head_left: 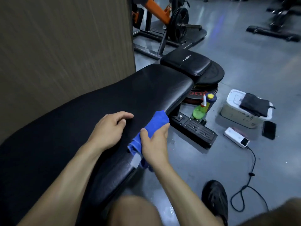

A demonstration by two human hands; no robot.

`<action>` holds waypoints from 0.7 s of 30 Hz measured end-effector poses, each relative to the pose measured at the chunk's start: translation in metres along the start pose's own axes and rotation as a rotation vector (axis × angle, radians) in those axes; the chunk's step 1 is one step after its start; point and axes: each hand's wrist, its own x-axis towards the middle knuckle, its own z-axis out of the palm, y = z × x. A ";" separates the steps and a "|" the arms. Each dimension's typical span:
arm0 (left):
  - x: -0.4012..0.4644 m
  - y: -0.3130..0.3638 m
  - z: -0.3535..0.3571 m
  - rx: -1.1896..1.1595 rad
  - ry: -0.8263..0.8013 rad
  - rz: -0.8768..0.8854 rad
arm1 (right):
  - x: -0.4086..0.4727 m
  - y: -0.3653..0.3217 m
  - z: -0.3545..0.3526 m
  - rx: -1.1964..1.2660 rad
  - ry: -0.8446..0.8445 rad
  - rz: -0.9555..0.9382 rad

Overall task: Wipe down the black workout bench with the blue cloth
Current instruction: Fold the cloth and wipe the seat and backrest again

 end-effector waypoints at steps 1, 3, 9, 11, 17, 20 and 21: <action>0.002 0.001 -0.002 0.007 -0.013 -0.007 | 0.028 -0.006 -0.004 -0.041 0.010 0.034; 0.001 0.002 -0.003 0.011 -0.040 -0.017 | 0.084 -0.024 -0.021 -0.069 0.030 0.132; -0.001 0.012 0.002 0.003 -0.017 -0.050 | 0.063 -0.014 -0.034 -0.073 -0.089 0.081; -0.004 0.011 0.005 -0.007 -0.025 -0.065 | 0.055 -0.005 -0.035 -0.105 -0.167 0.081; -0.015 0.006 0.017 -0.044 0.039 -0.046 | 0.131 -0.030 -0.055 -0.199 -0.090 0.163; -0.015 0.007 0.019 -0.034 0.052 -0.042 | 0.141 -0.025 -0.065 -0.193 -0.033 0.154; -0.012 0.009 0.017 -0.024 0.051 -0.037 | 0.138 -0.018 -0.064 -0.182 -0.029 0.140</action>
